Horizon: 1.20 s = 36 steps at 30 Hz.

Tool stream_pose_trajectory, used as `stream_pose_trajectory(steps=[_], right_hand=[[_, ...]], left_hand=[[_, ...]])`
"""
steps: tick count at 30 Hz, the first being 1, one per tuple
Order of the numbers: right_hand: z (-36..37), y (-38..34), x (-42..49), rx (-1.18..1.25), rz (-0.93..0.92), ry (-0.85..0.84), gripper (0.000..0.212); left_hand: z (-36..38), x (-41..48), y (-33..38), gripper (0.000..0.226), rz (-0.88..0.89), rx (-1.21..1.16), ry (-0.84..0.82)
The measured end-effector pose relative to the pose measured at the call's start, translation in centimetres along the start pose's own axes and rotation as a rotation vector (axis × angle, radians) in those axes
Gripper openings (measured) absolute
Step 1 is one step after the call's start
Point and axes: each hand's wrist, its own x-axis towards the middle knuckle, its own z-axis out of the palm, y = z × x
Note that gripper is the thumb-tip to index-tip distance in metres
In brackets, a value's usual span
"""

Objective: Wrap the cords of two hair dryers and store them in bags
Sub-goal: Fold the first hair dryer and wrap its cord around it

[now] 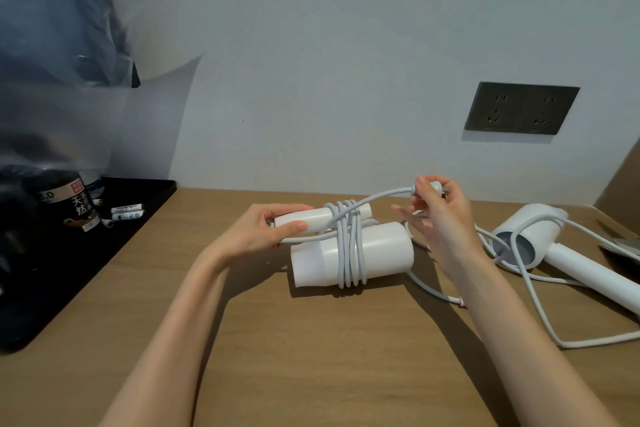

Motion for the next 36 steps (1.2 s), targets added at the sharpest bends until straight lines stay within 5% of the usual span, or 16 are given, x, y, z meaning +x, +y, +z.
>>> stream_pose_trajectory(steps=[6, 9, 14, 23, 26, 31, 36], right_hand=[[0.0, 2.1, 0.1, -0.209, 0.061, 0.064, 0.021], [0.3, 3.1, 0.1, -0.3, 0.101, 0.052, 0.015], [-0.5, 3.6, 0.6, -0.207, 0.369, -0.12, 0.013], [-1.2, 3.5, 1.0, -0.259, 0.389, -0.235, 0.015], [-1.3, 3.0, 1.0, -0.367, 0.274, -0.226, 0.012], [-2.0, 2.3, 0.7, -0.971, -0.257, -0.101, 0.015], [-0.4, 1.5, -0.8, -0.878, -0.364, -0.36, 0.025]], left_hand=[[-0.6, -0.2, -0.6, 0.027, -0.04, 0.038, -0.061], [-0.1, -0.5, -1.3, 0.029, -0.08, -0.189, -0.093], [0.4, -0.5, -2.2, 0.036, -0.088, -0.438, -0.127], [0.7, -0.2, -2.4, 0.036, -0.105, -0.463, -0.085], [0.7, -0.3, -2.4, 0.035, -0.114, -0.463, -0.07], [0.5, -0.5, -2.2, 0.037, -0.104, -0.452, -0.084], [0.7, -0.7, -2.2, 0.035, -0.086, -0.457, -0.072]])
